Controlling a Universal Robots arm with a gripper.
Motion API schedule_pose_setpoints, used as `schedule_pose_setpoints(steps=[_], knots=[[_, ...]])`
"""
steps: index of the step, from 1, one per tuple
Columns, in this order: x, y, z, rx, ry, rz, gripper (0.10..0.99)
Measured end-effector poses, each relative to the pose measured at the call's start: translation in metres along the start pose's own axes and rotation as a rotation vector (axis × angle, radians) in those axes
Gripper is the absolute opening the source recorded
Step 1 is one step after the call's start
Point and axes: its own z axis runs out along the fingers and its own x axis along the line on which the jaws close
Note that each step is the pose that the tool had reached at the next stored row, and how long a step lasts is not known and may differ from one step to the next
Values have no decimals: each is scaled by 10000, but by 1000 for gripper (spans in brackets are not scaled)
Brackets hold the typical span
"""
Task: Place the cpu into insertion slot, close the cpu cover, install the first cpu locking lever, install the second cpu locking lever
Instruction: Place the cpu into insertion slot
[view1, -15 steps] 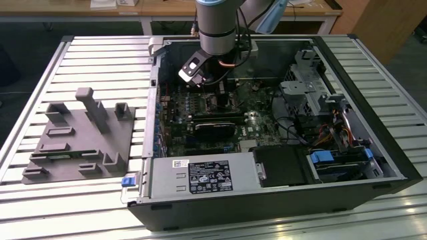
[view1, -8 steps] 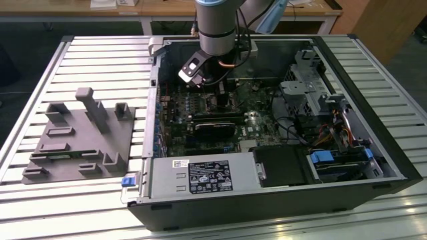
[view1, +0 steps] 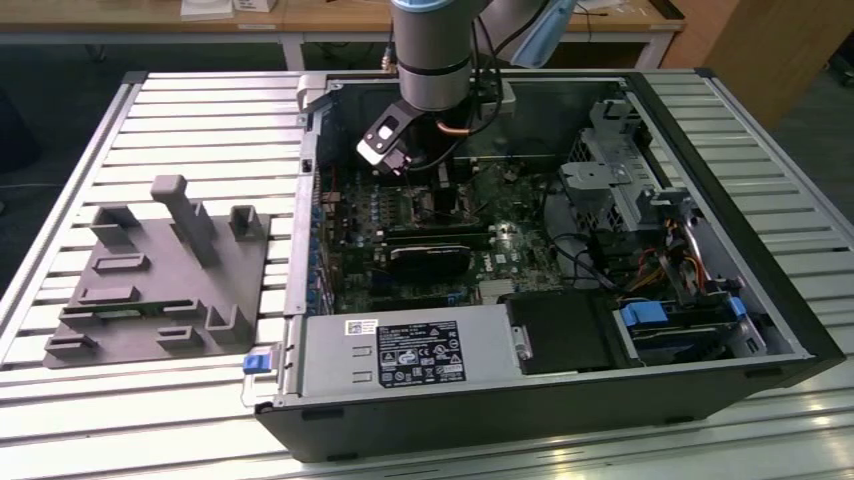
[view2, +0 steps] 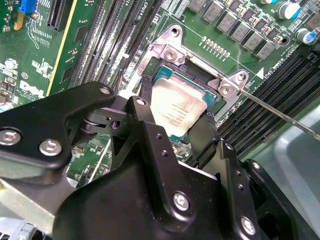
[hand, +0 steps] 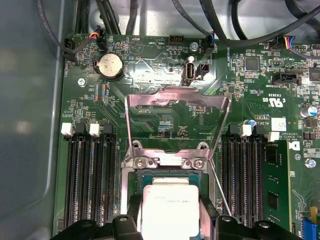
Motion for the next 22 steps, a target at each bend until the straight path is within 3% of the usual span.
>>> schedule_pose_setpoints(steps=[6, 7, 12, 22], knots=[[1, 0, 2, -3, 4, 1, 549], [1, 0, 2, -3, 4, 1, 612], [0, 0, -1, 2, -2, 0, 612], [-4, 14, -137, 0, 1, 0, 612]])
